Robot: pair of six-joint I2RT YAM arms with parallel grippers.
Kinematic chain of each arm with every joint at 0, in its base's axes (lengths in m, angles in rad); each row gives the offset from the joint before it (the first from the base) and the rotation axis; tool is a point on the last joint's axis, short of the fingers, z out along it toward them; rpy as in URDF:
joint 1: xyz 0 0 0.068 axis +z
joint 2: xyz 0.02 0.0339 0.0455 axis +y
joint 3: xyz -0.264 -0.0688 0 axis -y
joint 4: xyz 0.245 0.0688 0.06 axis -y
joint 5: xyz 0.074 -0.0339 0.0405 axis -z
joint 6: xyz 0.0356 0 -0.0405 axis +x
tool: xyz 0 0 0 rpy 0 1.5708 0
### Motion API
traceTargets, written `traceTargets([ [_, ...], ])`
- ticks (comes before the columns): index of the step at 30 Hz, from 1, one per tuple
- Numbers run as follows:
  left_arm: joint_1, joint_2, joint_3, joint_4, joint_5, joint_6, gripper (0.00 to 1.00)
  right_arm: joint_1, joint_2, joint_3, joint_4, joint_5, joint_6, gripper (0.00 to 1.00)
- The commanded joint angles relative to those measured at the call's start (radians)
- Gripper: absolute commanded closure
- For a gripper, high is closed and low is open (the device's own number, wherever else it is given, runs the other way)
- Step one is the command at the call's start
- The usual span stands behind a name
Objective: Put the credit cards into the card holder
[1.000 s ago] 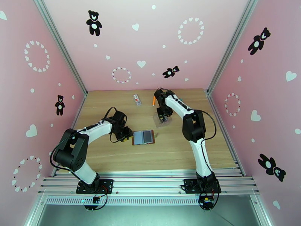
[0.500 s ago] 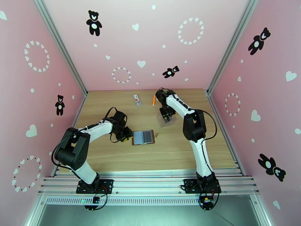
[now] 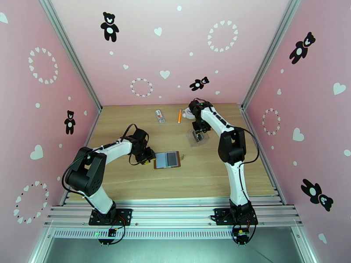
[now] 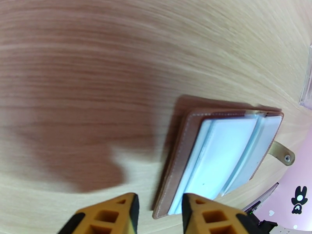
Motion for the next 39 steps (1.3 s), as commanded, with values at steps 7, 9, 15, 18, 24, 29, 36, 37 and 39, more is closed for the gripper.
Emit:
traceTargets([
  [7, 0.004, 0.018, 0.023, -0.017, 0.010, 0.015, 0.65, -0.014, -0.082, -0.088, 0.068, -0.177, -0.007, 0.51],
  [9, 0.004, 0.018, 0.023, -0.019, 0.009, 0.017, 0.65, -0.013, -0.068, -0.084, 0.055, -0.160, -0.013, 0.51],
  [15, 0.004, 0.013, 0.020, -0.021, 0.010, 0.020, 0.64, -0.015, -0.036, -0.087, 0.033, -0.119, -0.021, 0.51],
  [18, 0.004, 0.012, 0.022, -0.025, 0.008, 0.021, 0.64, -0.014, -0.020, -0.088, 0.028, -0.134, -0.020, 0.55],
  [24, 0.004, 0.014, 0.029, -0.031, 0.008, 0.024, 0.64, -0.014, -0.016, -0.088, 0.039, -0.179, -0.015, 0.60],
  [29, 0.004, 0.011, 0.027, -0.032, 0.008, 0.023, 0.64, -0.014, -0.009, -0.088, 0.034, -0.178, -0.018, 0.60],
  [36, 0.004, 0.004, 0.019, -0.025, 0.008, 0.015, 0.64, -0.009, -0.014, -0.088, 0.023, -0.183, -0.028, 0.63],
  [37, 0.004, 0.003, 0.017, -0.023, 0.008, 0.012, 0.64, -0.009, -0.015, -0.088, 0.023, -0.179, -0.029, 0.63],
  [39, 0.004, 0.001, 0.015, -0.020, 0.011, 0.009, 0.64, -0.009, -0.018, -0.088, 0.023, -0.158, -0.029, 0.63],
])
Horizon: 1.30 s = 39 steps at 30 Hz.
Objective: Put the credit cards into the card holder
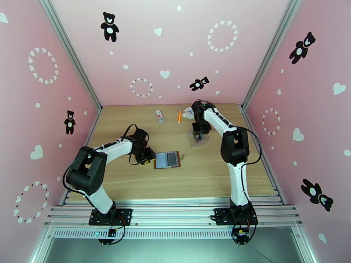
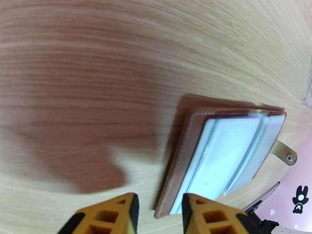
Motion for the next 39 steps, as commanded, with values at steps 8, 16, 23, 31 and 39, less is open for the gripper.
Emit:
traceTargets([
  [8, 0.004, -0.021, 0.009, -0.009, 0.002, 0.000, 0.64, 0.005, 0.036, 0.014, -0.044, 0.058, -0.021, 0.54],
  [16, 0.002, -0.030, 0.002, -0.005, -0.004, -0.016, 0.64, 0.005, 0.057, 0.019, -0.041, 0.017, -0.032, 0.60],
  [23, 0.003, -0.036, -0.001, -0.005, -0.008, -0.027, 0.64, 0.028, 0.050, 0.060, -0.080, 0.063, -0.043, 0.69],
  [31, 0.002, -0.028, -0.009, -0.002, -0.007, -0.017, 0.64, 0.103, 0.050, 0.059, -0.119, 0.116, -0.016, 0.81],
  [39, 0.003, -0.024, -0.009, -0.003, -0.004, -0.008, 0.64, 0.104, 0.063, 0.064, -0.115, 0.130, 0.013, 0.75],
])
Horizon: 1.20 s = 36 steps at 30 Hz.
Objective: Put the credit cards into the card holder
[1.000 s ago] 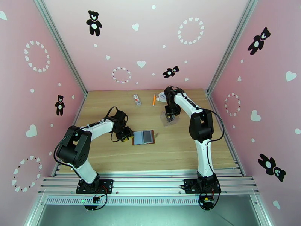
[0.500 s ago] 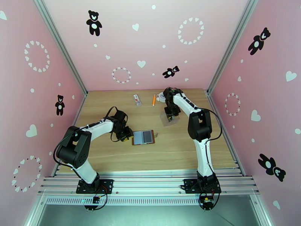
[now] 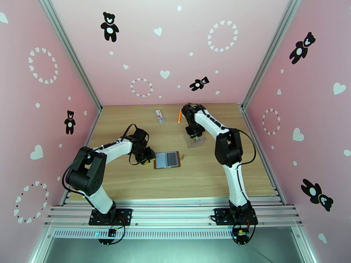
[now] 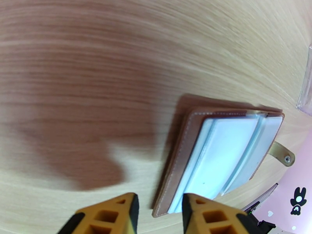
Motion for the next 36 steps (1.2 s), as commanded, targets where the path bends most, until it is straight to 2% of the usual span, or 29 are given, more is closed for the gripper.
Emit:
traceTargets([
  [1, 0.002, -0.018, -0.009, -0.002, -0.003, 0.008, 0.64, -0.007, 0.031, 0.019, -0.036, 0.029, 0.011, 0.71],
  [3, 0.003, -0.017, -0.009, -0.002, -0.003, 0.009, 0.64, -0.011, 0.038, 0.022, -0.036, 0.038, 0.005, 0.64],
  [6, 0.002, -0.018, -0.009, -0.002, -0.003, 0.008, 0.64, -0.024, 0.045, 0.027, -0.039, 0.036, 0.000, 0.61],
  [16, 0.002, -0.012, 0.004, -0.008, -0.004, 0.005, 0.64, -0.059, 0.056, 0.035, -0.042, 0.045, -0.023, 0.62],
  [26, 0.003, -0.001, 0.015, -0.011, -0.004, 0.006, 0.64, -0.089, 0.016, 0.047, -0.050, 0.134, -0.045, 0.60],
  [36, 0.002, 0.009, 0.027, -0.012, -0.001, 0.008, 0.64, -0.114, -0.010, 0.049, -0.049, 0.108, -0.061, 0.62],
])
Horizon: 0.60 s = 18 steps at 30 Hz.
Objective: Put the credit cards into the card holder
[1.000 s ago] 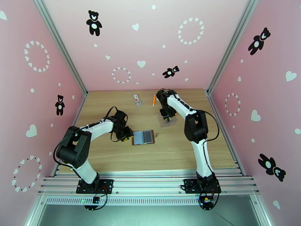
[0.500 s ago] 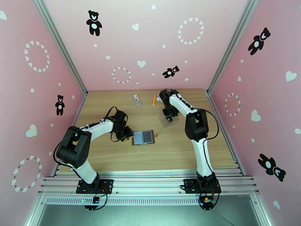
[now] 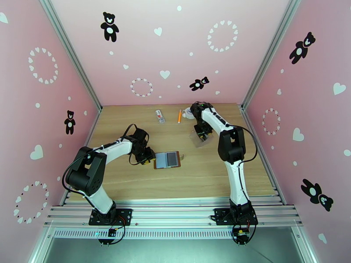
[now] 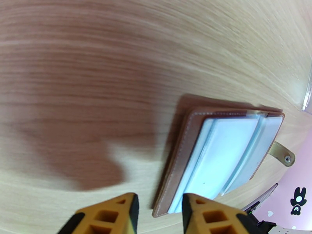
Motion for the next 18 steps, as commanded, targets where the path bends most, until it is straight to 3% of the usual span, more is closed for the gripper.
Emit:
traceTargets([
  [1, 0.002, 0.010, 0.030, -0.015, -0.003, 0.009, 0.64, -0.003, -0.051, 0.028, -0.024, 0.026, -0.015, 0.62],
  [7, 0.002, 0.020, 0.041, -0.017, -0.001, 0.014, 0.64, -0.022, -0.067, 0.041, -0.032, 0.067, -0.014, 0.63],
  [12, 0.002, 0.027, 0.052, -0.020, -0.002, 0.016, 0.64, -0.039, -0.061, 0.033, -0.033, -0.067, -0.006, 0.68],
  [15, 0.002, 0.030, 0.052, -0.016, 0.002, 0.013, 0.64, -0.037, -0.065, 0.006, -0.007, -0.146, -0.005, 0.64],
  [18, 0.002, 0.026, 0.048, -0.017, 0.000, 0.014, 0.64, -0.038, -0.079, -0.026, 0.023, -0.138, 0.007, 0.57],
])
